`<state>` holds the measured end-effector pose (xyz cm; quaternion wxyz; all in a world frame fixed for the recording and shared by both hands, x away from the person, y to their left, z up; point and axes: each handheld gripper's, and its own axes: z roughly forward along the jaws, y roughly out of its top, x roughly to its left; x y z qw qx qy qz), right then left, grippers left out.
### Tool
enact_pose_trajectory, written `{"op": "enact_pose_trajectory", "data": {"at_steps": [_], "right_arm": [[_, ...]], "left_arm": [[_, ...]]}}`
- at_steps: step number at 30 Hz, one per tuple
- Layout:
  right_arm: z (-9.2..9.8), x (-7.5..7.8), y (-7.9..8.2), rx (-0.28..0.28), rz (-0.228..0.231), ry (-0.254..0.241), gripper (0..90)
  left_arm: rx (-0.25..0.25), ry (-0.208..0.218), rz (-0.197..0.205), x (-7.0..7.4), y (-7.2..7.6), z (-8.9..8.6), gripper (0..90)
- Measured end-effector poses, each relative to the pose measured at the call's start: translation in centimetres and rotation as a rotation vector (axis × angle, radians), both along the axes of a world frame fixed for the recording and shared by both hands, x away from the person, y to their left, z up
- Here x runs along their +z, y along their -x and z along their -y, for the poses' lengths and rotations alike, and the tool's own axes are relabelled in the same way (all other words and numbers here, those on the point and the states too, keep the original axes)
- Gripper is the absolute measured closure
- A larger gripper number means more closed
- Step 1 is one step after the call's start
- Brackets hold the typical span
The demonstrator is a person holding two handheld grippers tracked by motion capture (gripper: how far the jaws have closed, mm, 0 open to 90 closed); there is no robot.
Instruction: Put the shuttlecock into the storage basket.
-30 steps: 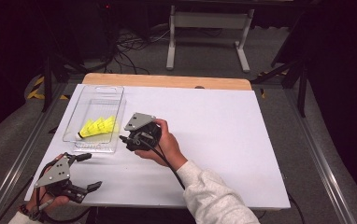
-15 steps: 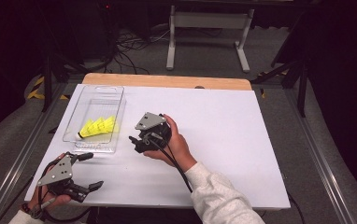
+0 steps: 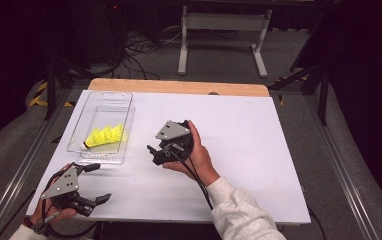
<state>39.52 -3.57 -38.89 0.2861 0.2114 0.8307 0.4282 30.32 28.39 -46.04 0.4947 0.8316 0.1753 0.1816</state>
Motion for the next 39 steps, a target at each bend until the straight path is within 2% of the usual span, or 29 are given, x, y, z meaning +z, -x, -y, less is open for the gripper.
{"op": "enact_pose_trajectory", "data": {"at_steps": [9, 17, 26, 39], "right_arm": [[1.8, -0.1, 0.1, -0.016, 0.015, -0.035, 5.3], [3.3, 0.0, 0.2, -0.029, 0.04, -0.029, 5.3], [4.5, 0.0, 0.3, -0.038, 0.044, -0.044, 4.2], [5.6, 0.2, 1.3, -0.054, 0.101, -0.012, 4.4]], "left_arm": [[0.004, -0.01, 0.005, 0.0, 0.0, 0.0, 4.0], [0.004, -0.017, 0.006, -0.1, 0.0, -0.1, 4.0], [0.004, -0.015, 0.002, -0.1, 0.1, 0.0, 4.0], [0.005, -0.022, 0.008, -0.1, 0.1, 0.1, 4.2]]}}
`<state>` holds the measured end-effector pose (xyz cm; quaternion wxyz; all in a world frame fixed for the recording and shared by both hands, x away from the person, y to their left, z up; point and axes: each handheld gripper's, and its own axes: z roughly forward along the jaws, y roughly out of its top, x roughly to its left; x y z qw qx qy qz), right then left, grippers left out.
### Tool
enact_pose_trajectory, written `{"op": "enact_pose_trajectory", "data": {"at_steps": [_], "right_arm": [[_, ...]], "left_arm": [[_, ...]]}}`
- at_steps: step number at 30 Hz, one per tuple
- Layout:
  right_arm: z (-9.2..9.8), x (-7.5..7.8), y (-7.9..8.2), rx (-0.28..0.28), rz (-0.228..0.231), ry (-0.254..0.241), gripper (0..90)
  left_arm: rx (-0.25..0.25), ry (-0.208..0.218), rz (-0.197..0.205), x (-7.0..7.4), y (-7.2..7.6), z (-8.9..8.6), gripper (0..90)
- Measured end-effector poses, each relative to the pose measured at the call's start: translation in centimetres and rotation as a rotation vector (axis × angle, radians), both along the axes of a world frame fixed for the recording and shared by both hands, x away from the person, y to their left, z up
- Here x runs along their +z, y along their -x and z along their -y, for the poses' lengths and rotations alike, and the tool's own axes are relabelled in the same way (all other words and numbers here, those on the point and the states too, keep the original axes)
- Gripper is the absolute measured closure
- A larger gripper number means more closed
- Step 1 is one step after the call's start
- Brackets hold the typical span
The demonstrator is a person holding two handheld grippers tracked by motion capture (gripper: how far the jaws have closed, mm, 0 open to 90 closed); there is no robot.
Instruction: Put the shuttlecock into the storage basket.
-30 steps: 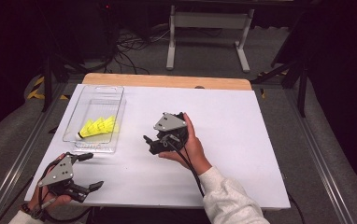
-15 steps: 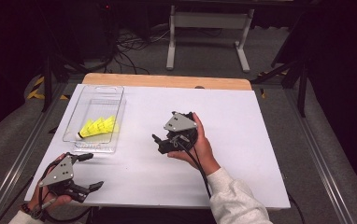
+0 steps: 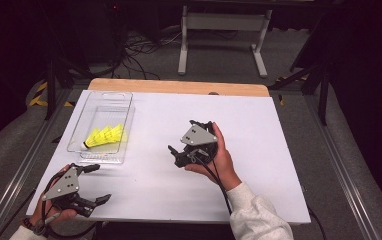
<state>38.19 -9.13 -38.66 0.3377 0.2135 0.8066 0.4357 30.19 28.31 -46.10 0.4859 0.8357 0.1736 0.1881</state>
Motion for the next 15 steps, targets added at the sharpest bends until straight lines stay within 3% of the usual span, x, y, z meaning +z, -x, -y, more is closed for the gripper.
{"op": "enact_pose_trajectory", "data": {"at_steps": [15], "right_arm": [[1.7, 0.1, 1.3, -0.027, 0.014, 0.018, 4.8]], "left_arm": [[-0.004, -0.008, 0.008, 0.0, 0.0, 0.2, 4.1]]}}
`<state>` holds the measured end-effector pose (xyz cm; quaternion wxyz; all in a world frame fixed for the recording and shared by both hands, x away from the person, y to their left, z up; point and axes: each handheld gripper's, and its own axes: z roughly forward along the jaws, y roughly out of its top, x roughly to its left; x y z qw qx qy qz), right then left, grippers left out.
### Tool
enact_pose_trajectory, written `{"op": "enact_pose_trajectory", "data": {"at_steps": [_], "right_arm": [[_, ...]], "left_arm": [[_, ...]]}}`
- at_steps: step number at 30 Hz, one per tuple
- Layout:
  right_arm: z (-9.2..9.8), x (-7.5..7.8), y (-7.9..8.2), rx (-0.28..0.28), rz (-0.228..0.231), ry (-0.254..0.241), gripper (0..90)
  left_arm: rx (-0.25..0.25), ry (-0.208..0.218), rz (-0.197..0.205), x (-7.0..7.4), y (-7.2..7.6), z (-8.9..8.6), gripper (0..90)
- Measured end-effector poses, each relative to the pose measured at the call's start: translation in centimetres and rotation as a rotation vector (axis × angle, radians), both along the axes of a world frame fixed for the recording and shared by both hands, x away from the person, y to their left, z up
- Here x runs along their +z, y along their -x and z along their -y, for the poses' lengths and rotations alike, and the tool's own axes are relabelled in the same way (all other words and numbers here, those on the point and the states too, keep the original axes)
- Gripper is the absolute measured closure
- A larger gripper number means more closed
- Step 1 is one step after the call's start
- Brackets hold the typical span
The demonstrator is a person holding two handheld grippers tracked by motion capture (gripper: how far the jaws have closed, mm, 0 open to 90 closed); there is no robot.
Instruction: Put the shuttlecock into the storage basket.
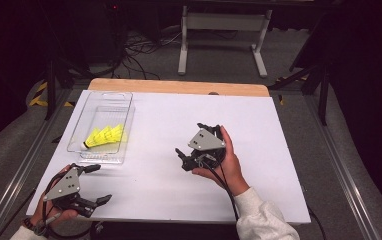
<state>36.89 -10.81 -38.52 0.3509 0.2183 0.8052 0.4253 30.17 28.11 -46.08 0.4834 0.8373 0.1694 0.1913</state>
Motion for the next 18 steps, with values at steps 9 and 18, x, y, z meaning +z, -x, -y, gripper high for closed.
{"op": "enact_pose_trajectory", "data": {"at_steps": [9, 18], "right_arm": [[1.5, 0.1, 0.6, -0.026, 0.009, 0.005, 4.9], [2.9, -0.1, 1.2, -0.035, 0.009, 0.022, 5.1]], "left_arm": [[0.0, -0.005, 0.001, 0.0, 0.0, 0.0, 3.9], [0.0, 0.004, 0.002, 0.1, -0.1, 0.3, 3.7]]}}
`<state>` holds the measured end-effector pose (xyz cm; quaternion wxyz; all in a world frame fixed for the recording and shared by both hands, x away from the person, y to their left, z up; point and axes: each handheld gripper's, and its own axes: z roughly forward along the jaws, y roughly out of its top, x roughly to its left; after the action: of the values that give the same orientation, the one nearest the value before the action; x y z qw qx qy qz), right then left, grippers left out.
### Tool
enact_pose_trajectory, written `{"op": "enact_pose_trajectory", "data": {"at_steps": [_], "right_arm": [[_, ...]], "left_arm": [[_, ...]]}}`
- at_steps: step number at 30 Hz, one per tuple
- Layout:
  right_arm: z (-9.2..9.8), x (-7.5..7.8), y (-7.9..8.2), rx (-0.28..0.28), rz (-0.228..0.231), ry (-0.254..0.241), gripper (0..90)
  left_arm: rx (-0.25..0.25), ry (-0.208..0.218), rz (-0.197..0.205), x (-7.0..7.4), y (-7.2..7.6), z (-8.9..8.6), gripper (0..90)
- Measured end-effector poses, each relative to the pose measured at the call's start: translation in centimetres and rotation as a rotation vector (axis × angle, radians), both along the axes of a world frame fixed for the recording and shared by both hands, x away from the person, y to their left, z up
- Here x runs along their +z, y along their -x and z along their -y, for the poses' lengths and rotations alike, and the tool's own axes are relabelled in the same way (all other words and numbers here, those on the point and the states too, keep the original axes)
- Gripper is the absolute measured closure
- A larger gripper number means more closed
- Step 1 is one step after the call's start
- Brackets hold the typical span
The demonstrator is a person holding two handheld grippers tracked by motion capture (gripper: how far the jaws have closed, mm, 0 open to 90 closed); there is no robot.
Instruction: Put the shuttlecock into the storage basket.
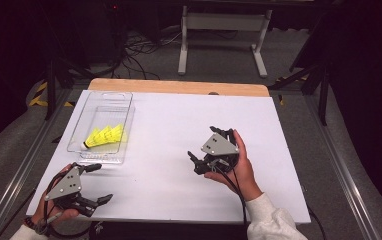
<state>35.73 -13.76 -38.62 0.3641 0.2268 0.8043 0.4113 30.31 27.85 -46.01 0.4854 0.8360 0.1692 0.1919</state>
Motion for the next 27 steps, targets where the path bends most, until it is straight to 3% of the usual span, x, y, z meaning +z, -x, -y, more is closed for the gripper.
{"op": "enact_pose_trajectory", "data": {"at_steps": [9, 27], "right_arm": [[0.9, -0.5, 0.6, 0.006, -0.003, 0.057, 5.4], [2.3, -1.8, 1.6, -0.007, -0.003, 0.066, 5.5]], "left_arm": [[-0.003, -0.001, 0.017, 0.2, -0.2, 0.3, 3.3], [0.011, -0.008, 0.043, 0.3, -0.5, 0.9, 3.3]]}}
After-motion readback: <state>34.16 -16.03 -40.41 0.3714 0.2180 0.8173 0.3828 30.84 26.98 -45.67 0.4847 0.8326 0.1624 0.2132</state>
